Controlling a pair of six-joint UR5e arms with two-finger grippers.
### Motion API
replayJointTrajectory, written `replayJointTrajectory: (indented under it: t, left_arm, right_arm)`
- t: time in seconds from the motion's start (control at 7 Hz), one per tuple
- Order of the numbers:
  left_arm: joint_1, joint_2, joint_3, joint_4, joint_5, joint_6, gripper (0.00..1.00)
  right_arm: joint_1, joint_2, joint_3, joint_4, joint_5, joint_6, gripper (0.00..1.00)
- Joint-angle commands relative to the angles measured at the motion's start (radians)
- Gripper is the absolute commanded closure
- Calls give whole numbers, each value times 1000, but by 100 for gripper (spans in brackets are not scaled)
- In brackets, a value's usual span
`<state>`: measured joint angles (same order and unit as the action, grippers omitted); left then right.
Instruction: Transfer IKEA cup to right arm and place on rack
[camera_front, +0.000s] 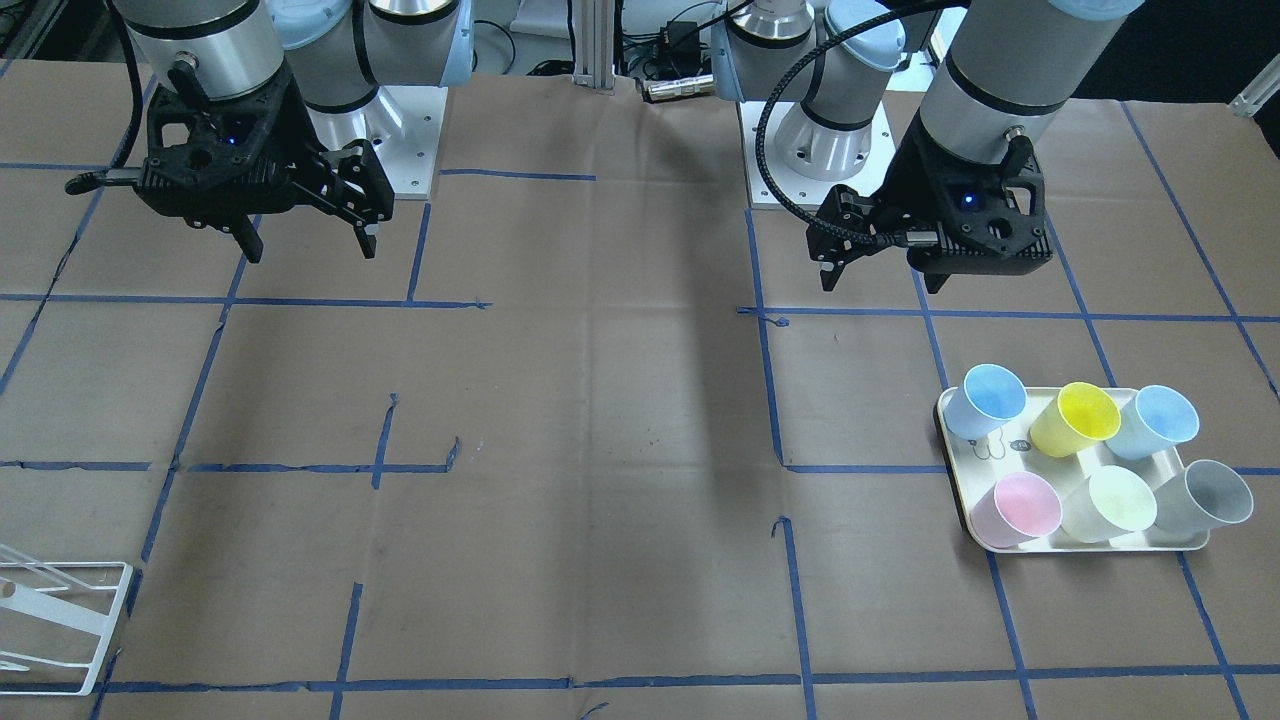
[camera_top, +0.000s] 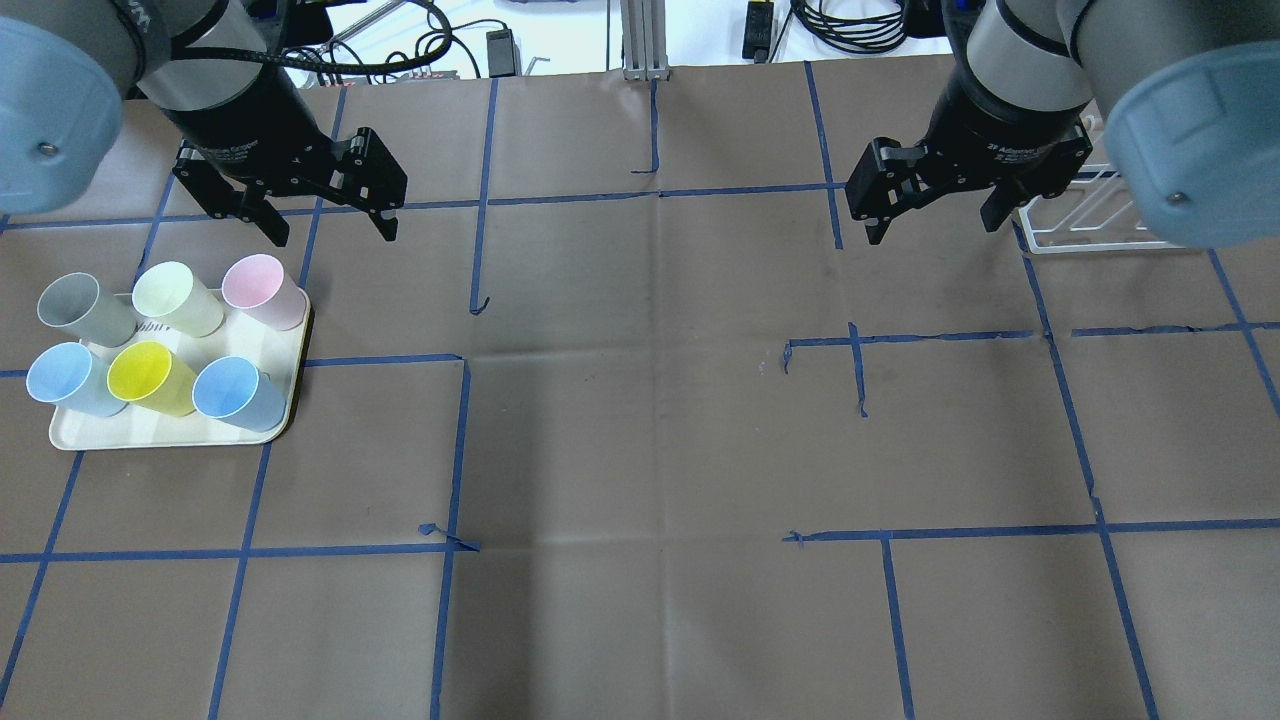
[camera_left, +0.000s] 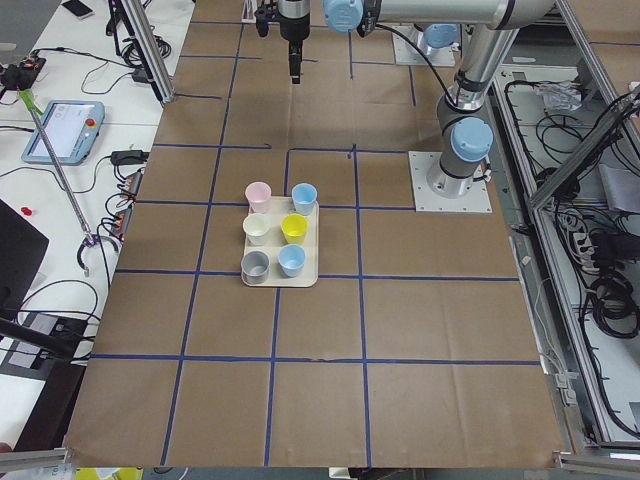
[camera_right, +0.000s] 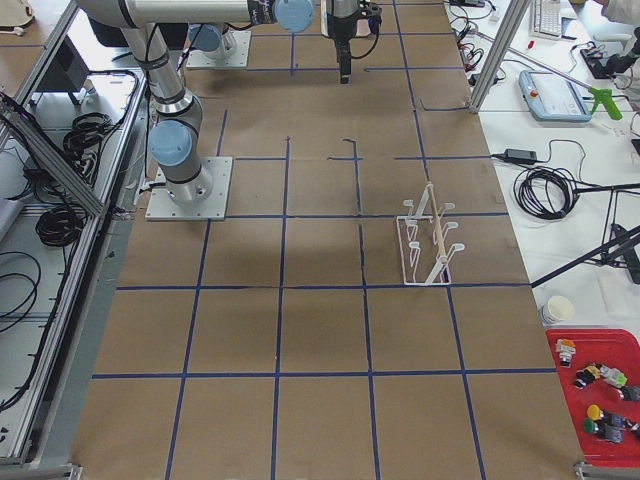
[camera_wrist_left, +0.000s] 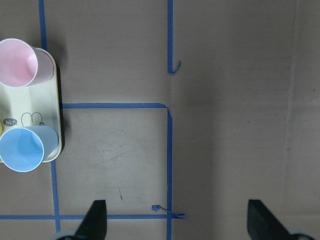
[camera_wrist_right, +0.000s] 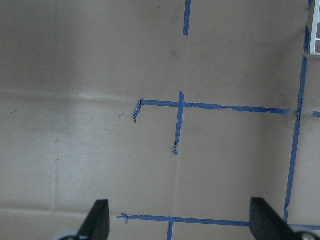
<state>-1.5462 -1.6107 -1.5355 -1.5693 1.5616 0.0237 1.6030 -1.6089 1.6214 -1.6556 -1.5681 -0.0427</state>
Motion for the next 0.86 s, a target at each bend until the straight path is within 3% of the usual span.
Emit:
replayJointTrajectory:
  t: [0.0, 0.71]
  left_arm:
    - [0, 0, 0, 0, 0, 1, 1]
    - [0, 5, -3, -3, 0, 10, 1]
  right_arm:
    - [0, 1, 2, 7, -1, -5, 0]
    - [0, 0, 0, 19, 0, -6, 0]
